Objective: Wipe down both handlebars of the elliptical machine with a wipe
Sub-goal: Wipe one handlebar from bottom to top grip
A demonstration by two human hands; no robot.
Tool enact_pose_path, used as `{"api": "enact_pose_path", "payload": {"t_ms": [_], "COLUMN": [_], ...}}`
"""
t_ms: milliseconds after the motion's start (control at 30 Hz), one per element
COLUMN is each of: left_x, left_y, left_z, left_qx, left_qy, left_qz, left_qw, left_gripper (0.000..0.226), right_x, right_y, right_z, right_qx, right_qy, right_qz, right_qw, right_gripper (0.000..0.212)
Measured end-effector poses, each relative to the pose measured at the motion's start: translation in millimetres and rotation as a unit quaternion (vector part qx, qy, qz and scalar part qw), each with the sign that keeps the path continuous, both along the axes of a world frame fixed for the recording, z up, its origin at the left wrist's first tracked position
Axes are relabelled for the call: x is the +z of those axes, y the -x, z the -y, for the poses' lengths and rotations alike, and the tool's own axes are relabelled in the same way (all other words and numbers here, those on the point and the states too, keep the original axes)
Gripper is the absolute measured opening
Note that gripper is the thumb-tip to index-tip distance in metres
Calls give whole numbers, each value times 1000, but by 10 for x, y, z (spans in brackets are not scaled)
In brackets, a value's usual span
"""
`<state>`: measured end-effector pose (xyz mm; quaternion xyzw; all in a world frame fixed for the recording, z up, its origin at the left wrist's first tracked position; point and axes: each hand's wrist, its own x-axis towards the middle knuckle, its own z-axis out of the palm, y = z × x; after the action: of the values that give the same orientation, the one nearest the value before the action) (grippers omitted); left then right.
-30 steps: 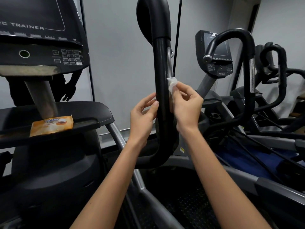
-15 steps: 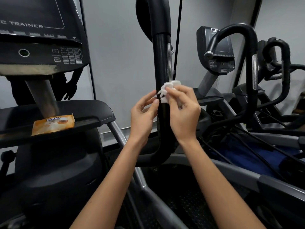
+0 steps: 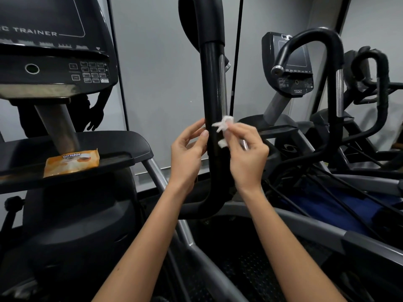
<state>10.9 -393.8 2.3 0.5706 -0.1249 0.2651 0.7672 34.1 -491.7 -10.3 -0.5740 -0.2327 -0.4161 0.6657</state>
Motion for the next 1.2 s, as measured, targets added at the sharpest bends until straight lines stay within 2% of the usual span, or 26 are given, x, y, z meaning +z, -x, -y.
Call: {"api": "enact_pose_path", "payload": {"t_ms": [133,267,333,400,467,633,733,833,933,1000,1067,1133,1200], "left_x": [-4,-10,-12,-17,-17,-15,-15,-11,-15,-16,-15,-15,-16], "left_y": [3,-2,-11,-13,-8,-7,-10,-21,-15,-9,-12,-7,-1], "left_z": [11,8,-1,-3,-4,-34,-39,-42,-45,-43,-43,-41,-36], "left_qx": [1,-2,-6,-8,-11,-6,-8,-16,-17,-14,-18,-17,-18], "left_qy": [-1,-2,-1,-1,-4,-21,-24,-18,-18,-20,-15,-19,-19], "left_qz": [5,6,8,8,8,4,4,5,0,-3,-2,-1,-1], "left_qw": [1000,1000,1000,1000,1000,1000,1000,1000,1000,1000,1000,1000,1000], "left_gripper": [28,27,26,26,27,28,27,27,26,26,27,28,28], "right_x": [172,-10,-138,-210,-180,73,129,-3,-177,-191,-124,11,104], "right_y": [-69,-42,-16,-21,-35,-159,-178,-53,80,80,46,2,-39], "right_z": [28,243,337,364,363,317,248,212,121,108,117,128,133], "right_qx": [164,337,363,321,267,211,171,3,-130,-148,-126,-13,91], "right_qy": [-76,-49,-14,31,46,38,41,94,189,201,152,46,-19], "right_qz": [-135,-208,-202,-164,-136,-150,-123,-2,137,156,107,-32,-135], "right_qw": [974,917,910,932,953,965,977,996,964,956,975,998,986], "right_gripper": [14,27,36,41,33,22,17,22,17,17,19,19,20]}}
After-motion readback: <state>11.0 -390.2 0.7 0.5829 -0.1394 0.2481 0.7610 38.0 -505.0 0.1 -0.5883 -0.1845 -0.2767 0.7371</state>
